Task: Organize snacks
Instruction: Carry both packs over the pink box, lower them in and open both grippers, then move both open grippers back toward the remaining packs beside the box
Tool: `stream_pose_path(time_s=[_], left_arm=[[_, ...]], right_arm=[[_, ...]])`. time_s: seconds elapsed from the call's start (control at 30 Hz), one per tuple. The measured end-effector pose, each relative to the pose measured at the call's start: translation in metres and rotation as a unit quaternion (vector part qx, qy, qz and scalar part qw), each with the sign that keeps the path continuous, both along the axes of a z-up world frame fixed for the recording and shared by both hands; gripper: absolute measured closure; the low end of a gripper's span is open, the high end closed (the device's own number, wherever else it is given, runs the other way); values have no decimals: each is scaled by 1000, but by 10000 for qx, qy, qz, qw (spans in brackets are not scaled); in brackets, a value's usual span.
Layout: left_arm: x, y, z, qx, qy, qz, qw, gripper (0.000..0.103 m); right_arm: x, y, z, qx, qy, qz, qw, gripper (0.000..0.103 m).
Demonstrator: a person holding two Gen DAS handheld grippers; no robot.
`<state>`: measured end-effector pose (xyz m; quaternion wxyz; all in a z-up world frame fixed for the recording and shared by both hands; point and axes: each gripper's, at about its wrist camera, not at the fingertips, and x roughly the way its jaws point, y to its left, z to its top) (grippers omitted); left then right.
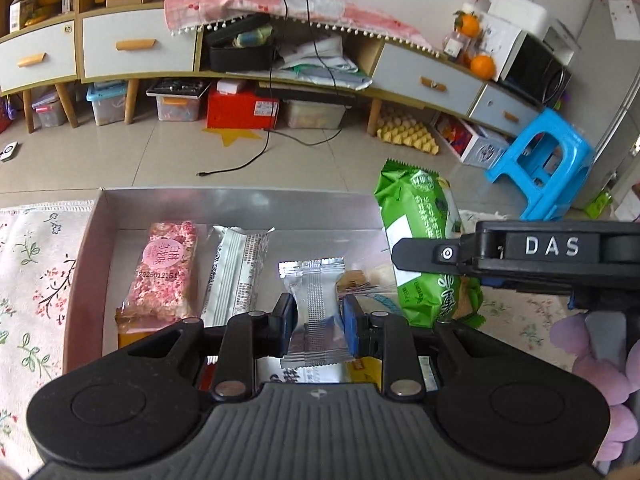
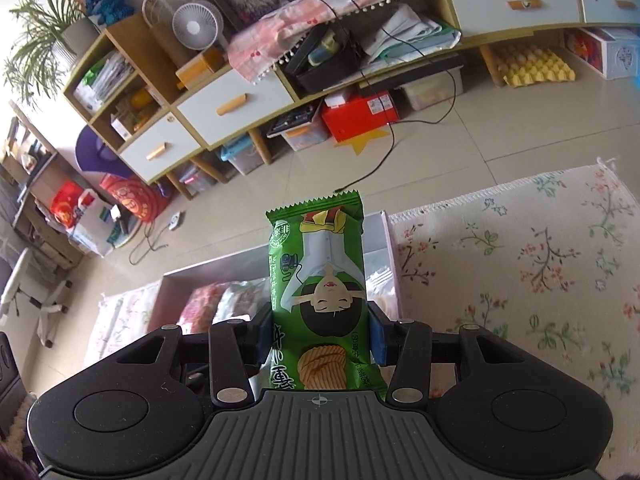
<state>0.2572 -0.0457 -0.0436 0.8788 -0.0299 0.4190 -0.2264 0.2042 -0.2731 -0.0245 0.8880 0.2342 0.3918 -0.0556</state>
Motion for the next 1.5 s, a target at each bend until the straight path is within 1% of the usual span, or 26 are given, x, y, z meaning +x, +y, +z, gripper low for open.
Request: stream_pose_path(time_s=[0.13, 0.43, 0.57, 0.63, 0.7, 0.73, 0.77, 0.8, 0.87, 0.9, 0.93, 1.03, 1.07, 1.13, 1.17, 1.3, 1.5], left_arm=[[3, 3, -3, 203, -52, 133, 9997, 79], [10, 9, -5, 137, -105, 394, 9991, 79], [11, 7, -3, 108, -144, 353, 9992, 78], [11, 6, -1, 120, -202, 370, 9990, 74], [10, 6, 1, 97, -240, 342, 9991, 66], [9, 6, 2, 85, -240, 322, 9992, 61], [8, 5, 3, 86, -251, 314, 9992, 57], [6, 5, 4, 87, -266, 291, 9992, 55], [1, 3, 8, 104, -305, 239, 9992, 42], [-2, 3, 11, 123, -341, 232, 9991, 39], [-6, 3, 13, 140, -384, 219, 9989, 33], [-18, 3, 20, 179, -433, 155, 9988, 27], [-22, 3, 23, 202, -447, 145, 9987, 21], [-32, 4, 27, 256, -511, 141, 9983, 14], [-37, 5, 29, 288, -540, 133, 9980, 12], [-55, 8, 35, 467, -546, 154, 9973, 8], [-85, 14, 36, 711, -478, 319, 9958, 3]], right_arm=[[7, 1, -4, -45, -1, 60, 10000, 57], [16, 5, -5, -215, -64, 168, 9996, 56], [17, 7, -3, -264, -119, 176, 9994, 56], [17, 7, 0, -276, -188, 141, 9993, 56], [16, 6, 3, -226, -233, 138, 9994, 55], [15, 5, 4, -190, -242, 145, 9994, 49], [14, 5, 6, -173, -255, 144, 9994, 46], [12, 5, 8, -177, -274, 146, 9994, 43], [8, 6, 13, -233, -276, 150, 9992, 41], [5, 7, 15, -267, -266, 143, 9992, 38], [2, 8, 18, -299, -258, 127, 9991, 34], [-10, 9, 26, -351, -256, 78, 9990, 28], [-15, 10, 29, -355, -252, 69, 9990, 26], [-25, 11, 34, -369, -241, 42, 9990, 23], [-29, 11, 36, -382, -228, 34, 9990, 22], [-51, 16, 44, -457, -172, -31, 9988, 18], [-84, 30, 51, -576, -87, -47, 9983, 17]])
